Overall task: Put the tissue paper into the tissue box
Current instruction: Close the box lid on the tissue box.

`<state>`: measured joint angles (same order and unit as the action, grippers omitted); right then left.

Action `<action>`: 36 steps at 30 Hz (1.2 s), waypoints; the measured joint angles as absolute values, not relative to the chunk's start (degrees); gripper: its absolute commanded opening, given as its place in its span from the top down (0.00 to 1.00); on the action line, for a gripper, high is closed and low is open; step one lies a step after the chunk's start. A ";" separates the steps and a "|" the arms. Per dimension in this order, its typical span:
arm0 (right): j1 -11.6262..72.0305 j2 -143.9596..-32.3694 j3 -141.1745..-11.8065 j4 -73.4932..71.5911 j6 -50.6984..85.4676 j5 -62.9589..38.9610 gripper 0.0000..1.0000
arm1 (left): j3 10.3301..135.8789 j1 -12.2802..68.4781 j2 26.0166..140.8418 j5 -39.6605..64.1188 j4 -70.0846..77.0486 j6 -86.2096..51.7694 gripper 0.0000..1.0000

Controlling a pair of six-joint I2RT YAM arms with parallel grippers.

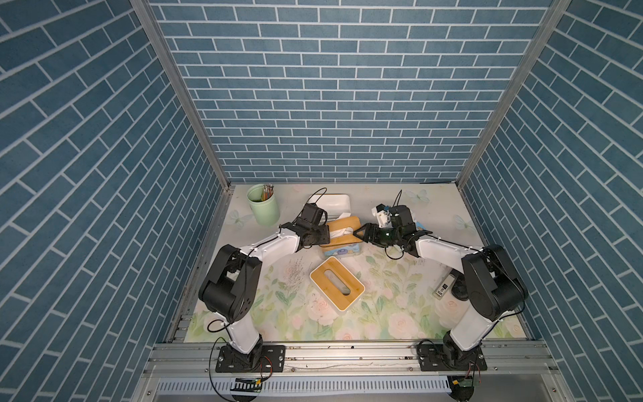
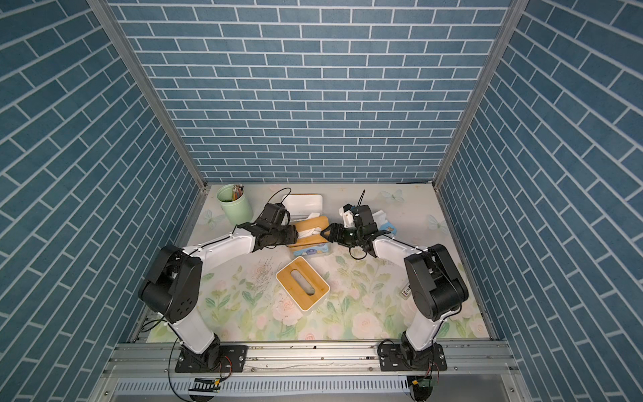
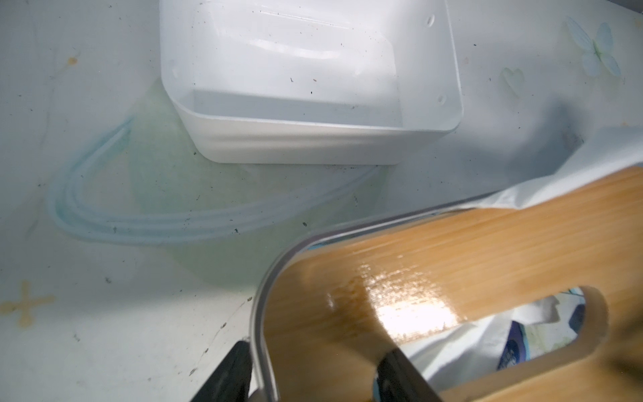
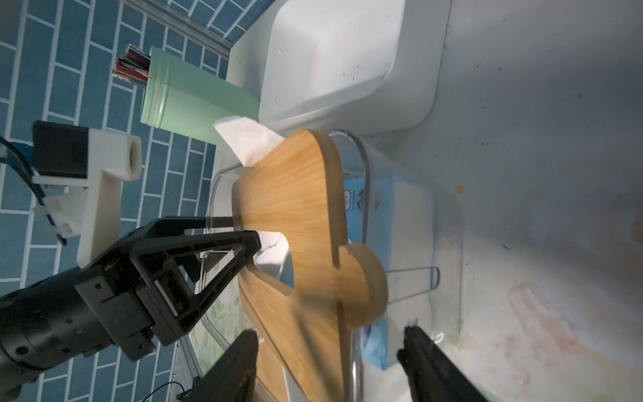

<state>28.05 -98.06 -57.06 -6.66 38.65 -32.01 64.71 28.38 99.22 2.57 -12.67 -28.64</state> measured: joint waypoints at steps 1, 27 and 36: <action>28.05 -98.06 -57.52 -5.72 38.06 -32.14 0.31 | 64.71 28.38 99.22 2.57 -12.62 -28.64 0.41; 31.46 -97.60 -61.17 2.20 24.91 -27.35 0.46 | 66.37 28.05 99.68 0.64 -15.14 -27.11 0.36; 34.09 -97.60 -64.45 8.58 19.92 -22.68 0.44 | 69.01 27.77 101.73 0.05 -17.96 -24.69 0.36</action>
